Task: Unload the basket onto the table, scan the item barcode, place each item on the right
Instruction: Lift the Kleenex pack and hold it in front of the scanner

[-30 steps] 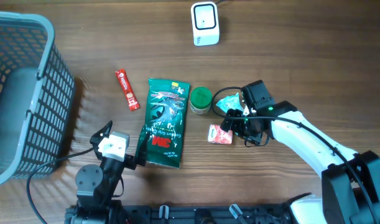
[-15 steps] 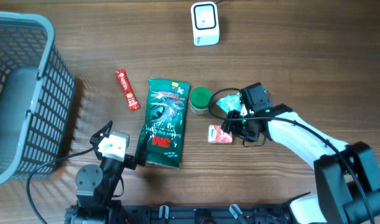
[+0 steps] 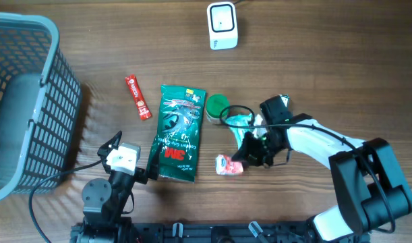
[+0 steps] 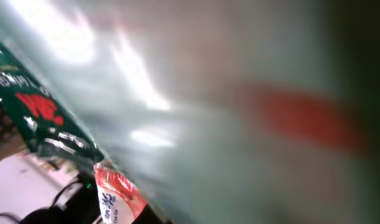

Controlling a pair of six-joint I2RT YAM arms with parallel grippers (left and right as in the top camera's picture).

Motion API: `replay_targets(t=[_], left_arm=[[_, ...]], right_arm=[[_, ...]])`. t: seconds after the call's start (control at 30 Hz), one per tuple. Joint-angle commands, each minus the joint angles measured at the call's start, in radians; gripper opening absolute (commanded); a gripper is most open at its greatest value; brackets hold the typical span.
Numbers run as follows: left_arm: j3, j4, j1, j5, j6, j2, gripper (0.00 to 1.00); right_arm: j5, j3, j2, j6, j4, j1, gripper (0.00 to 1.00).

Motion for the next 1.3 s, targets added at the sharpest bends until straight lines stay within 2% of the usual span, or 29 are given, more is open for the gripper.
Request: replay_targets(t=[0.0,0.27,0.37,0.4,0.47,0.7,0.77,0.87,1.0,1.03,1.13,1.27], left_arm=[[-0.005,0.001,-0.003,0.015,0.015,-0.002,1.0],[-0.005,0.001,-0.003,0.015,0.015,-0.002,1.0],[-0.005,0.001,-0.003,0.015,0.015,-0.002,1.0],[-0.005,0.001,-0.003,0.015,0.015,-0.002,1.0],[-0.005,0.001,-0.003,0.015,0.015,-0.002,1.0],[-0.005,0.001,-0.003,0.015,0.015,-0.002,1.0],[-0.005,0.001,-0.003,0.015,0.015,-0.002,1.0],[-0.005,0.001,-0.003,0.015,0.015,-0.002,1.0],[-0.005,0.001,-0.003,0.015,0.015,-0.002,1.0],[-0.005,0.001,-0.003,0.015,0.015,-0.002,1.0],[-0.005,0.001,-0.003,0.015,0.015,-0.002,1.0],[-0.005,0.001,-0.003,0.015,0.015,-0.002,1.0]], right_arm=[[-0.031,0.017,0.02,0.011,-0.046,-0.037,0.04],[0.09,0.161,-0.063,0.019,-0.235,-0.044,0.04],[0.086,0.216,-0.106,0.147,-0.319,-0.045,0.04],[0.073,0.23,-0.115,0.158,-0.351,-0.045,0.05],[0.024,0.257,-0.126,0.29,-0.442,-0.045,0.04],[-0.305,0.259,-0.126,0.298,-0.489,-0.045,0.04],[-0.314,0.259,-0.126,0.298,-0.472,-0.045,0.04],[-0.31,0.259,-0.126,0.262,-0.458,-0.045,0.04],[-0.311,0.264,-0.128,0.005,-0.364,-0.045,0.04],[-0.311,0.269,-0.132,-0.014,-0.365,-0.045,0.04],[-0.233,0.314,-0.179,-0.012,-0.364,-0.045,0.04],[0.122,0.419,-0.28,0.074,-0.315,-0.045,0.04]])
